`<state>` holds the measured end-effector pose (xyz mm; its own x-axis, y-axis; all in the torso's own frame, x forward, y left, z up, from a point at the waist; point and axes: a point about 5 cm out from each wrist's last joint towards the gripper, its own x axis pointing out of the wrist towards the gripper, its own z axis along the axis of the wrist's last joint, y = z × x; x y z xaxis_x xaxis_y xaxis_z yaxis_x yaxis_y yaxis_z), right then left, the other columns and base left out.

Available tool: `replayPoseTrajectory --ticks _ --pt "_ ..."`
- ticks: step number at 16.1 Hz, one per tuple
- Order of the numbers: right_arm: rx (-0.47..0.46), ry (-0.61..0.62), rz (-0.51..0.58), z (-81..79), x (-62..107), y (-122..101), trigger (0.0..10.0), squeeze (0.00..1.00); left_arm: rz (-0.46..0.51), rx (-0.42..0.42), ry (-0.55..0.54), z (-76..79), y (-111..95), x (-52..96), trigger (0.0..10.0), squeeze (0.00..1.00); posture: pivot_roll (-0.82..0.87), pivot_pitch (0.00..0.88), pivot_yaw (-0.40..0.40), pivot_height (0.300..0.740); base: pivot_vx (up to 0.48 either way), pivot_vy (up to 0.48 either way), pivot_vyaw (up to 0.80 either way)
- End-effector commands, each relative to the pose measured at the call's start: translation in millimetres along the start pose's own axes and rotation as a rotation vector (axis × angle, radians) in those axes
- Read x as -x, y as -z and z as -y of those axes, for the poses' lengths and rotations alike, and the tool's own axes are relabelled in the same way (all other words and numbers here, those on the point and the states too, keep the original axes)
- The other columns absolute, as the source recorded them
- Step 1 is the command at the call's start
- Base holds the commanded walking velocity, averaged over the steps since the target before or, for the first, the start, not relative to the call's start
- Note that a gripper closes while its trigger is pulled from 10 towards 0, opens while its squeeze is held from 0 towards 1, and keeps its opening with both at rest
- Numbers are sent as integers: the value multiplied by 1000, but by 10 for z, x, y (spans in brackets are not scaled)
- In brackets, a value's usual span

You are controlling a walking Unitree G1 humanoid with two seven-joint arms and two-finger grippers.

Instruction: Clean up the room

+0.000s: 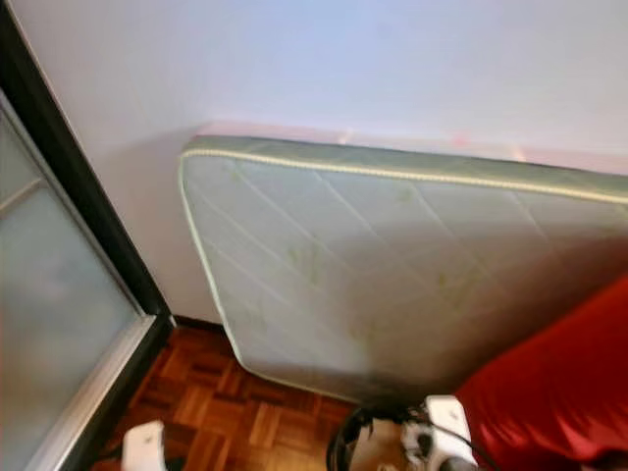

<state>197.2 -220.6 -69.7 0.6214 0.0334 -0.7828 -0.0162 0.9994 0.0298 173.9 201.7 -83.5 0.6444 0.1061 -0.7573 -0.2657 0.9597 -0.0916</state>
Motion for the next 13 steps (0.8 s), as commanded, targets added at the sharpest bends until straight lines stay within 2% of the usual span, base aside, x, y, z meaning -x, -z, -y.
replayPoseTrajectory --ticks 1,5,13 --pt "-9 20 -22 79 38 92 10000 0 16 -3 17 67 -51 -19 10000 0 65 0 -1 740 296 0 0" --pt "-13 15 -20 76 37 90 10000 0 23 -1 18 78 -57 -20 10000 0 65 0 -1 740 283 0 0" --pt "-37 -50 -4 33 36 82 10000 0 56 -8 27 75 -119 -27 10000 0 68 0 -1 740 0 0 0"
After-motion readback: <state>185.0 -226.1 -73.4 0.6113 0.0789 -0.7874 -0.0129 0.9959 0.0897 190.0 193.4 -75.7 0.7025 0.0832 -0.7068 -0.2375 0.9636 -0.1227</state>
